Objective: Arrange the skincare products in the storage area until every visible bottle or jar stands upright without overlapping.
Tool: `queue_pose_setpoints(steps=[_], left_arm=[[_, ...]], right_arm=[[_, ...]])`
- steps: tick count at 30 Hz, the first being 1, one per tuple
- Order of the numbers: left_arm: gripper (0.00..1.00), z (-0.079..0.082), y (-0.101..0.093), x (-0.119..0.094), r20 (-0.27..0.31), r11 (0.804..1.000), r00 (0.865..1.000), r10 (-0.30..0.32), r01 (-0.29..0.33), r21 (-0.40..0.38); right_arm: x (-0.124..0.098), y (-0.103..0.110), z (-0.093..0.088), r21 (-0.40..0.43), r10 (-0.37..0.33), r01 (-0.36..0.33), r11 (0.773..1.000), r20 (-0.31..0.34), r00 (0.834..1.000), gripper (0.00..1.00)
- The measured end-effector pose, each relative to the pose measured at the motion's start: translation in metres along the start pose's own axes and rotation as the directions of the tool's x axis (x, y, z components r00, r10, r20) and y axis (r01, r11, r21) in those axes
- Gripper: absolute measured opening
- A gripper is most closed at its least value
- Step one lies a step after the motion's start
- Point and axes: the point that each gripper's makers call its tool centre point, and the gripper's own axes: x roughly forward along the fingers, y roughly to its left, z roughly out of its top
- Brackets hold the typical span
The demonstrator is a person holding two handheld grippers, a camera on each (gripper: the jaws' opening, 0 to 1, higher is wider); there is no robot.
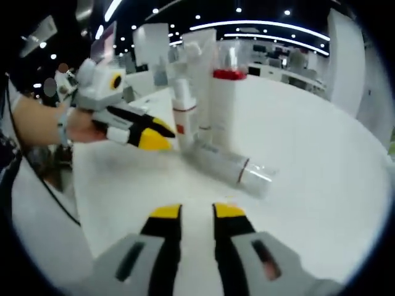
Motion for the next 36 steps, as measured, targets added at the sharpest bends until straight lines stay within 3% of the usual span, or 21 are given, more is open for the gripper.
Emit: queue_pose_setpoints(steps=[5,11,16,21,24,27,36], left_arm=[[0.21,-0.005,-0.003,-0.011,0.005,1.0,1.0,0.007,-0.006,-0.02],[0.22,-0.014,-0.009,-0.023,0.0,0.999,1.0,0.004,-0.004,-0.052],[0.23,-0.022,-0.016,-0.033,-0.006,0.996,1.0,-0.002,0.001,-0.084],[0.24,-0.023,-0.025,-0.049,0.011,0.993,1.0,-0.011,0.012,-0.121],[0.24,-0.024,-0.027,-0.06,0.029,0.987,1.0,-0.008,0.012,-0.159],[0.24,-0.029,-0.026,-0.067,0.015,0.987,1.0,0.006,-0.004,-0.161],[0.24,-0.04,-0.019,-0.096,0.059,0.978,0.995,0.074,-0.061,-0.201]], right_arm=[[0.001,-0.022,0.016,-0.045,-0.023,0.025,0.999,0.033,0.999,0.22],[0.014,-0.039,0.029,-0.181,0.007,-0.007,0.983,0.001,1.0,0.27],[0.029,-0.04,0.039,-0.294,0.087,-0.1,0.951,-0.055,0.995,0.29],[0.039,-0.033,0.036,-0.405,0.162,-0.21,0.89,-0.149,0.975,0.3],[0.043,-0.029,0.034,-0.413,0.196,-0.254,0.875,-0.177,0.964,0.31],[0.047,-0.028,0.029,-0.393,0.221,-0.285,0.874,-0.199,0.955,0.31],[0.05,-0.036,0.023,-0.373,0.203,-0.273,0.887,-0.216,0.955,0.3]])
